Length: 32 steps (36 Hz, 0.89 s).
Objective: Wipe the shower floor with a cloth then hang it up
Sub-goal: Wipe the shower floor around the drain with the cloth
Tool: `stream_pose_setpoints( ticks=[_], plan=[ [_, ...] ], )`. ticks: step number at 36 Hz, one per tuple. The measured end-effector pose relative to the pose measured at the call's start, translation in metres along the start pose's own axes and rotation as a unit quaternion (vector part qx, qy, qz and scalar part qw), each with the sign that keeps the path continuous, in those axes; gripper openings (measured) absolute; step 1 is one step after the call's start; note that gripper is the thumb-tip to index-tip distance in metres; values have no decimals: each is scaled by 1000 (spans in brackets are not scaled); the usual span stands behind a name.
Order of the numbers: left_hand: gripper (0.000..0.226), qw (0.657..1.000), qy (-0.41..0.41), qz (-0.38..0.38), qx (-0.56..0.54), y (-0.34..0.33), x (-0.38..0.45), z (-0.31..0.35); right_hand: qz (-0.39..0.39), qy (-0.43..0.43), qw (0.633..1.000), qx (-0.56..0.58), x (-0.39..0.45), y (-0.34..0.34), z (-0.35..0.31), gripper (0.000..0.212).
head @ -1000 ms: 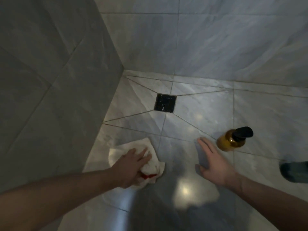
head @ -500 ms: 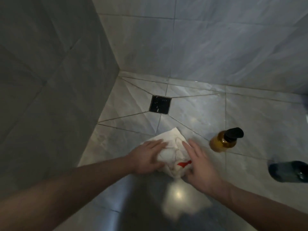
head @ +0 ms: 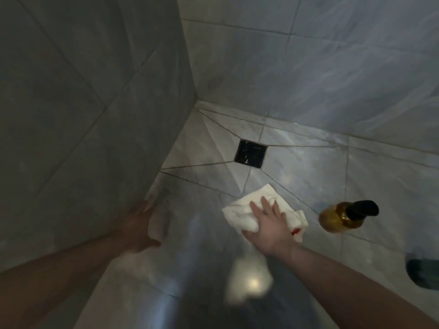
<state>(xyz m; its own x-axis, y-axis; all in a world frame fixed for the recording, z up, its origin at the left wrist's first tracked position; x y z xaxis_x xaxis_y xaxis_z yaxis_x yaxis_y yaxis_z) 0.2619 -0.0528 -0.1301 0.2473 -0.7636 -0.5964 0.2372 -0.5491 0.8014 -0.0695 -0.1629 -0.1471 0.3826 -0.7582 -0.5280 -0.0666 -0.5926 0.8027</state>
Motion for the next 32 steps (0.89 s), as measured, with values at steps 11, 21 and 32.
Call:
stream_pose_setpoints(
  ticks=[11, 21, 32],
  plan=[
    [141, 998, 48, 37, -13, -1, 18, 22, 52, -50, 997, -29, 8, 1, 0, 73],
    [138, 995, 69, 55, -50, 0, 9, 26, 12, 137, 988, -75, 24, -24, -77, 68],
    [137, 994, 76, 41, -63, -6, 15, 24, 24, 162, 981, -102, 136, 21, -151, 67]
  ],
)
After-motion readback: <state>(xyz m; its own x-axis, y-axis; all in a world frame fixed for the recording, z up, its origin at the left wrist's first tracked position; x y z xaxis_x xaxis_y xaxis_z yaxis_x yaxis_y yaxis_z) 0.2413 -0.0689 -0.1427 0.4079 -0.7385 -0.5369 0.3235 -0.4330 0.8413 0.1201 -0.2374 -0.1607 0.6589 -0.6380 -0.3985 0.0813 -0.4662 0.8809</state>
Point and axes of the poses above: each hand's wrist, its own x-axis towards the middle knuckle, its own y-axis out of the back of the hand, z = x × y, the point moved 4 cm from there along x, towards the middle knuckle, and after that the axes turned 5 degrees about -x, right-handed, at the moved point
